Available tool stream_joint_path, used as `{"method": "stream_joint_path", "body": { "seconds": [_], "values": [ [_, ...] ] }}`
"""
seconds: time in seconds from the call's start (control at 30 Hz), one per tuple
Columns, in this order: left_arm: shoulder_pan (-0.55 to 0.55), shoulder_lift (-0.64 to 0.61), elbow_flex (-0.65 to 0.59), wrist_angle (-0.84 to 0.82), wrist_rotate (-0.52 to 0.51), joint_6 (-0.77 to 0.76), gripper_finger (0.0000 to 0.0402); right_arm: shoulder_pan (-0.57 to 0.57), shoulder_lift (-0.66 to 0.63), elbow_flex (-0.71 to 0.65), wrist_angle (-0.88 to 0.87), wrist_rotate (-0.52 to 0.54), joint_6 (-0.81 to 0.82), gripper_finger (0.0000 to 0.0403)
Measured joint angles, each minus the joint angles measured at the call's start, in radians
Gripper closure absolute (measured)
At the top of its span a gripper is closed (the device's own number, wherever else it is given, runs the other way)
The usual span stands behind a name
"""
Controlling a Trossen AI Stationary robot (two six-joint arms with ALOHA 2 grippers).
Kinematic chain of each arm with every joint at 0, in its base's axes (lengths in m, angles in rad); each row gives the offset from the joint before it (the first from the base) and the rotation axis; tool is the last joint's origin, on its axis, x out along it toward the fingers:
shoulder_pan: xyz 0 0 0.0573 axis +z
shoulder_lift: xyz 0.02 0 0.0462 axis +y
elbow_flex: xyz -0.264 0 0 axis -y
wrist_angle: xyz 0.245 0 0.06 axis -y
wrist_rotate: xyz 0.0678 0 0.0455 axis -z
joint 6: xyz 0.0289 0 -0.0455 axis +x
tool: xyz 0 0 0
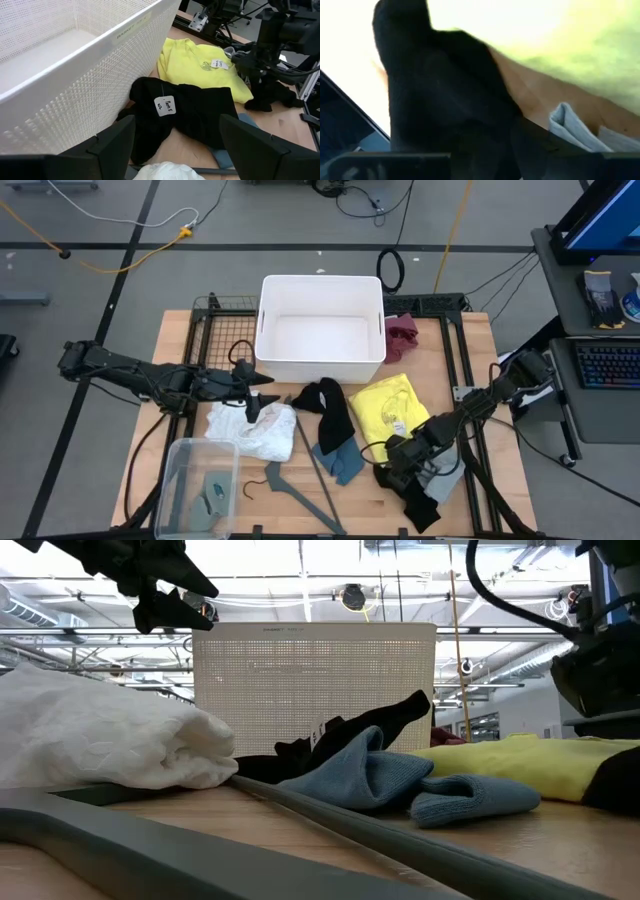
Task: Pick & Place Cloths
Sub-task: Put the black sock into the transparent bin
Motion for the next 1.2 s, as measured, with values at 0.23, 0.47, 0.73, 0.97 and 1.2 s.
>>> {"method": "stream_joint_path", "body": {
  "seconds": [0.23, 0.47, 0.73, 0.97, 1.2],
  "values": [
    [0.0, 0.0, 0.0, 0.013, 0.0, 0.0, 0.0107, 0.0, 0.001, -0.01, -0.01, -0.002, 0.03, 0.0389],
    [0.0, 0.0, 0.0, 0.037, 0.0, 0.0, 0.0107, -0.001, 0.001, -0.008, 0.023, -0.005, 0.052, 0.04],
    [0.0, 0.0, 0.0, 0.147, 0.0, 0.0, 0.0107, -0.003, -0.003, -0.006, 0.323, 0.005, 0.039, 0.0402],
    [0.0, 0.0, 0.0, 0.211, 0.0, -0.001, 0.0107, -0.015, -0.003, -0.005, 0.478, 0.03, 0.027, 0.0402],
    [-0.001, 0.0, 0.0, 0.26, 0.001, -0.033, 0.0107, -0.039, -0.003, -0.005, 0.656, 0.045, -0.003, 0.0403]
  ]
}}
